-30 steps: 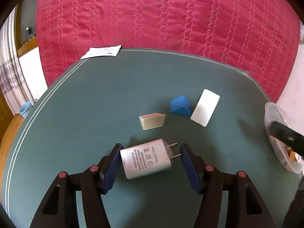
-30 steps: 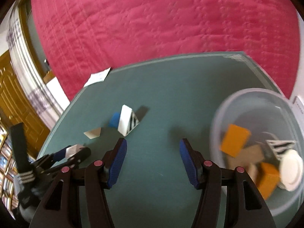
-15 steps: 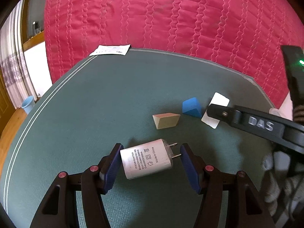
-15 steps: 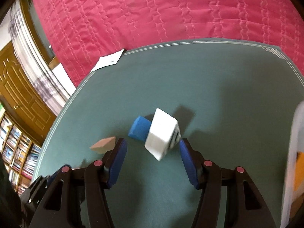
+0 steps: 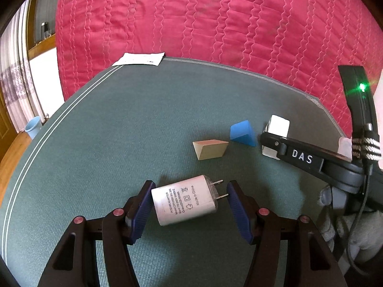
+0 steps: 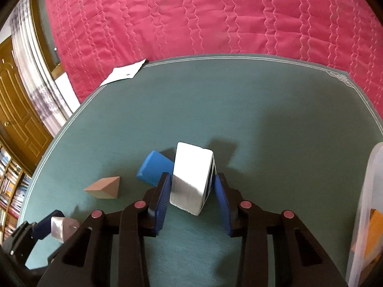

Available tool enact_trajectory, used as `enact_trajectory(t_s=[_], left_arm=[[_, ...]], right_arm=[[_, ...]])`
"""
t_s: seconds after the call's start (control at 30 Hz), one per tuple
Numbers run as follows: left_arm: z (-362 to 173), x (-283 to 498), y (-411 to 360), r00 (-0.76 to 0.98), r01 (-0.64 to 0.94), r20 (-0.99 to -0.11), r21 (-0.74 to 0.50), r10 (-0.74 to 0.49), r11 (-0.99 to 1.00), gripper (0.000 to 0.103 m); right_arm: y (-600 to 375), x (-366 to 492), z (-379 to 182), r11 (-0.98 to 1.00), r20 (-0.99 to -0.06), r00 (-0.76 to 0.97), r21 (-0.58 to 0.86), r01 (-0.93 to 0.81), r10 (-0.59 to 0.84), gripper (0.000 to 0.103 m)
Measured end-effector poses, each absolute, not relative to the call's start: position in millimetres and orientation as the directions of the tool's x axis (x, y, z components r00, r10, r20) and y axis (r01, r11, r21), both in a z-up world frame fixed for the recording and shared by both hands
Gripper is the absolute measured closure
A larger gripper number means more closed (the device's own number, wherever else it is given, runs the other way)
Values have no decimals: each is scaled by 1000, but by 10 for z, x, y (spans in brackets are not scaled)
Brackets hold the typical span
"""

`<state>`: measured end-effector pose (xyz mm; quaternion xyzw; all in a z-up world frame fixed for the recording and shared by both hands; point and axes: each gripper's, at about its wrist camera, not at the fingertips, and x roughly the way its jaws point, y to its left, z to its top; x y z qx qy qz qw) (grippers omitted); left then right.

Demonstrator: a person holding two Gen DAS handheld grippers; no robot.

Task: Organize rigid objects
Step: 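Grasp the white striped block with the right gripper while the left holds the charger, then carry the striped block and charger into the clear bowl and release both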

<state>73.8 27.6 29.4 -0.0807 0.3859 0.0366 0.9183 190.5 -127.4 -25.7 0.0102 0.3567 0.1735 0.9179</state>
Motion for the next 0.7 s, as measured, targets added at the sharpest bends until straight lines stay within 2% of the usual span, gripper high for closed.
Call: enact_trajectory(t_s=[0.7], left_arm=[[313,702,227,711,-99,-703,-122,-15,988,39]], right_arm=[[-1591,1404,-240,932,-629,690,198,-303,358,64]])
